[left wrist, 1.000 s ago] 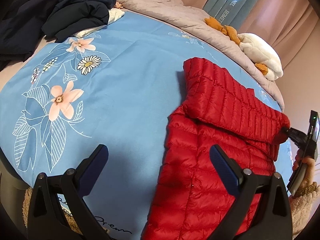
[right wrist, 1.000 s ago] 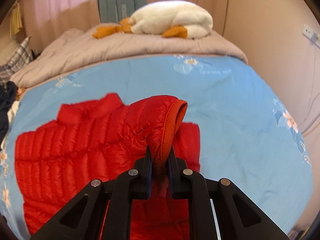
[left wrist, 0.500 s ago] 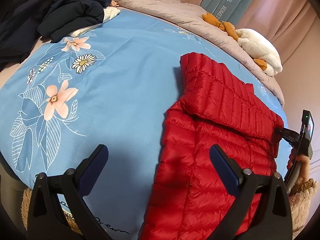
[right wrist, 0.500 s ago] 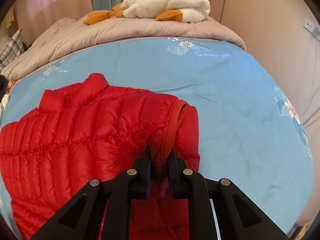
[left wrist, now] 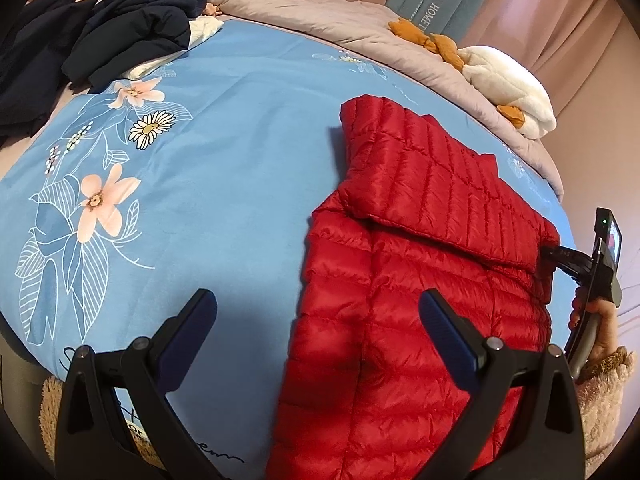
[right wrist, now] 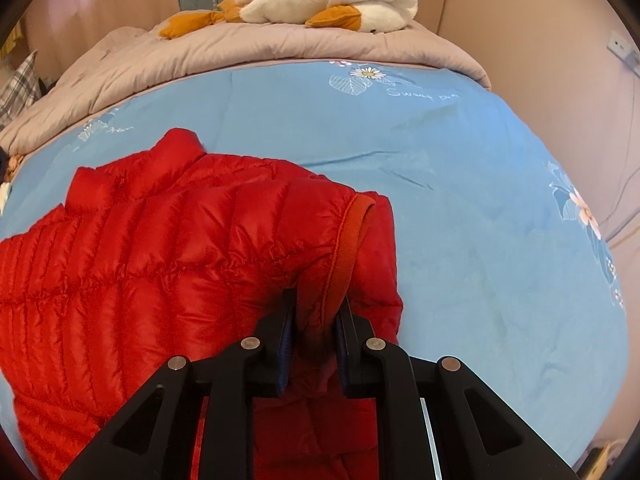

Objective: Fold large clothes

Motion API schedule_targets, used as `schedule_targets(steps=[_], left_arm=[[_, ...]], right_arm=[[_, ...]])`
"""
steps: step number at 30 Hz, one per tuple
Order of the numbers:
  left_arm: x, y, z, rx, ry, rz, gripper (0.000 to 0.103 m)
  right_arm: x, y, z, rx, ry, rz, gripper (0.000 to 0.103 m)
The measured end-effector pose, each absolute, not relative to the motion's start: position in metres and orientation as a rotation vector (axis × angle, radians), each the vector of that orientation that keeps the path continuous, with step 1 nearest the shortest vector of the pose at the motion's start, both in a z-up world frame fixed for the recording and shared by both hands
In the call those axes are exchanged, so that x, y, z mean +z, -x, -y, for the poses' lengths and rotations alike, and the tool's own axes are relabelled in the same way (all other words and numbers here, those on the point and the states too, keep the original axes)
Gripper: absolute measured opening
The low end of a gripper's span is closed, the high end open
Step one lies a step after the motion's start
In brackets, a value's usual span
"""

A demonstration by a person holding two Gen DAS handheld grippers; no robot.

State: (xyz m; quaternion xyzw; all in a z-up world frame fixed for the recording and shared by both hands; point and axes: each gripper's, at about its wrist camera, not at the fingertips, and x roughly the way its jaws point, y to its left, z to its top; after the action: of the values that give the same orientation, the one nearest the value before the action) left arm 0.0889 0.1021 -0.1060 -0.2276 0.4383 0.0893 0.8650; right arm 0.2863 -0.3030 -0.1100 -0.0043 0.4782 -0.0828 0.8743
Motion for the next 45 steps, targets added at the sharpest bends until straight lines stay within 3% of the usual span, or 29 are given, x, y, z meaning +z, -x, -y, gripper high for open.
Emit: schedule_targets(steps=[2,5,8,12,18,27,45], left_arm=[[-0.104,-0.088,-0.1,0.187,0.474,-0.915,0.101],[-0.099,-0.086,-0.095,0.184,0.465,-0.903,0.101],[-0.095,-0.082,-0.09,0.181,0.456,-0.895,0.101],[-0.088,-0.075,-0.081,0.178,0.444,-0.881,0.101],[-0.079,-0.06,-0.072,0.172,0.428,-0.853,0.102],[-0.075,-0.032,-0.063,0.173,0.413,-0.811,0.102],[-0.111,-0.003,-0.053,0.092,0.43,-0.852,0.102]], right_arm=[[-0.107,-0.283,0.304,-0.166,0.012,-0.994,0.019],[-0.101,-0.276,0.31,-0.169,-0.002,-0.983,0.04],[-0.09,-0.263,0.318,-0.169,-0.045,-0.953,0.051],[-0.065,-0.233,0.327,-0.146,-0.076,-0.866,0.08],[-0.033,-0.186,0.337,-0.09,-0.115,-0.756,0.095],[-0.022,-0.127,0.331,0.033,-0.131,-0.665,0.101],[-0.079,-0.053,0.337,0.078,-0.193,-0.742,0.101]])
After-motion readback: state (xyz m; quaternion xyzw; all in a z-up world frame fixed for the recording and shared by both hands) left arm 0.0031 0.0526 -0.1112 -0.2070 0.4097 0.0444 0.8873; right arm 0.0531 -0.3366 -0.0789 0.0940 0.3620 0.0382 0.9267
